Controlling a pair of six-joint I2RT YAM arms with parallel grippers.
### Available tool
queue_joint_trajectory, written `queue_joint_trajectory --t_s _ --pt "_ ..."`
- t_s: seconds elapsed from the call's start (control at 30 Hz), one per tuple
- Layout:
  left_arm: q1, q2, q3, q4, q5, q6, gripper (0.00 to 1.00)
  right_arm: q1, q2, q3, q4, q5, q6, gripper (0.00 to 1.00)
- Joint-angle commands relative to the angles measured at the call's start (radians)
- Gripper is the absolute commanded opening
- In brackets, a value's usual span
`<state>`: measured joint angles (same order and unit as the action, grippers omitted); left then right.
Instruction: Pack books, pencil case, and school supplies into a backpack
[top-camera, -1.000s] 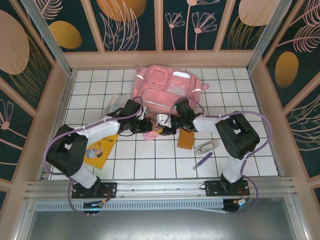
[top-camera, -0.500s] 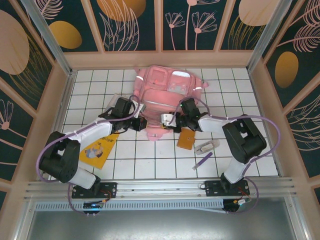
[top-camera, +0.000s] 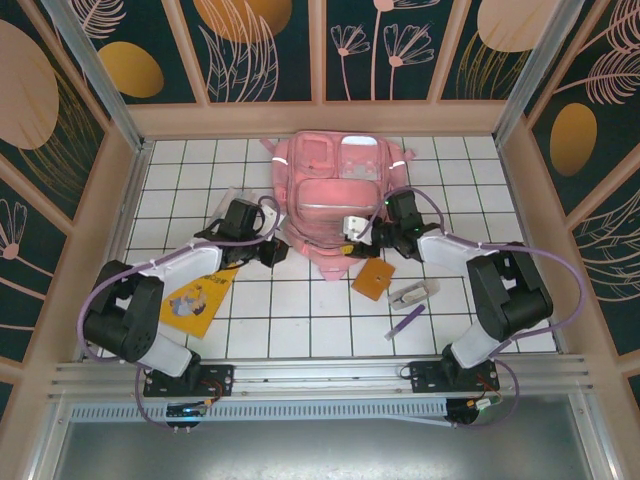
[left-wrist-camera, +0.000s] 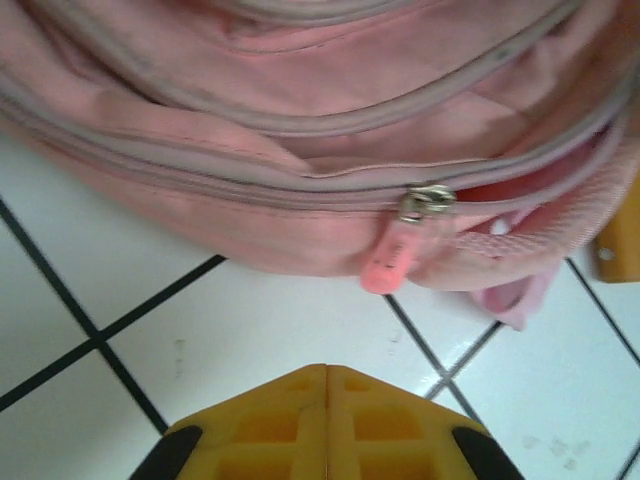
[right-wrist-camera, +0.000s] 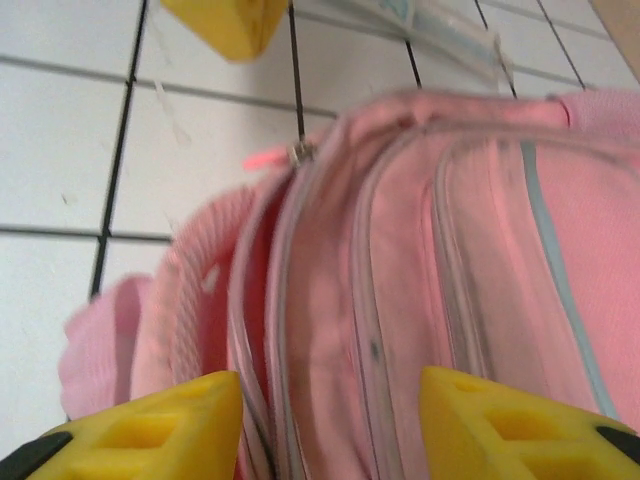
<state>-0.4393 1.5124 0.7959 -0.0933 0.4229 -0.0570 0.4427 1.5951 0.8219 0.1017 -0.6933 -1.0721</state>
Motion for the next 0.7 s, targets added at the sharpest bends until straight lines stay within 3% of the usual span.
queue_joint_trajectory --t_s 0.0,0.3,0.5,0.6,0.67 --pt "-0.003 -0.038 -0.017 0.096 0.123 -0.011 0.39 0.066 0.019 0.037 0.026 -0.037 0.066 0.50" --pt "-0.004 0.068 -0.055 0.225 0.188 -0.038 0.44 0.128 0.165 0.115 0.019 0.078 0.139 0.51" --pt "-0.006 0.064 -0.095 0.367 0.251 0.086 0.45 0.140 0.179 0.111 -0.015 0.145 0.092 0.33" --pt "-0.006 0.047 -0.131 0.450 0.251 0.179 0.46 0.143 0.170 0.106 -0.032 0.147 0.074 0.11" --pt "-0.007 0.046 -0.153 0.503 0.238 0.230 0.47 0.145 0.154 0.097 -0.035 0.121 0.053 0.02"
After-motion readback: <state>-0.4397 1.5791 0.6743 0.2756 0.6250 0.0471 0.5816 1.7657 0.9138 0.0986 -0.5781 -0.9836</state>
